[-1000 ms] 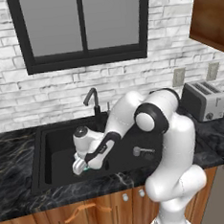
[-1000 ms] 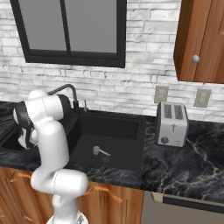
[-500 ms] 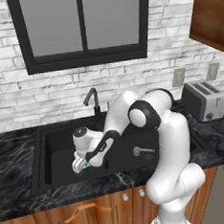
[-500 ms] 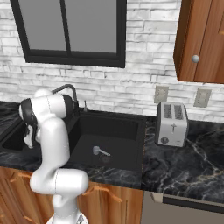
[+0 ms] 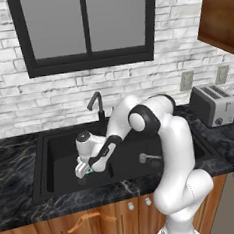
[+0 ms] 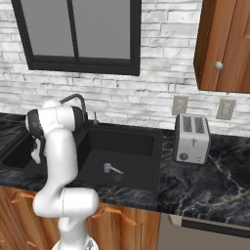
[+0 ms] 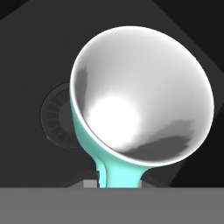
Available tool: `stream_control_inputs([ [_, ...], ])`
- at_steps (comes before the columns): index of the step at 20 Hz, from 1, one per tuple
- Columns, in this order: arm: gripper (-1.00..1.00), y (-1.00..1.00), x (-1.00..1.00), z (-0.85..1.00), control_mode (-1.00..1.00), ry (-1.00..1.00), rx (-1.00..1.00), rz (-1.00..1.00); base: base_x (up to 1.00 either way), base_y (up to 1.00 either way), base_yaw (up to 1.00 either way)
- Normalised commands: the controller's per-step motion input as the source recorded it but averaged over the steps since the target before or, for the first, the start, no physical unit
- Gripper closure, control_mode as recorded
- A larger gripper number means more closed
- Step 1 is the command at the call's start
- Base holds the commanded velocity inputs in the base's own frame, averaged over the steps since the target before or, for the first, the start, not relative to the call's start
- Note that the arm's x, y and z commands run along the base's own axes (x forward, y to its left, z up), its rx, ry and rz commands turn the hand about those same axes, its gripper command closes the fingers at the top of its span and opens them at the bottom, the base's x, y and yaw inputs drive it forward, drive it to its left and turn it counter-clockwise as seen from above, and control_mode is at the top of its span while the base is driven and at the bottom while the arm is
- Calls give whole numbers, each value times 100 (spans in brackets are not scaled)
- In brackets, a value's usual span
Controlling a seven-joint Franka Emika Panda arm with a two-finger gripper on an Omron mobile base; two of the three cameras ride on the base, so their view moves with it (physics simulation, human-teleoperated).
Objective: Move any existing items from the left basin to the right basin for drying. Then move the mug from the counter to the left basin of the sink for washing.
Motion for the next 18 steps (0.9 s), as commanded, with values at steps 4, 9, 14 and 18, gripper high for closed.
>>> stream_control_inputs([
  [4,100,0,8,-19,-100,0,1,0,0,0,0],
  [9,100,0,0,-19,-100,0,1,0,0,0,0],
  [14,100,0,0,-12,-100,0,1,0,0,0,0],
  [18,100,0,3,-8,-100,0,1,0,0,0,0],
])
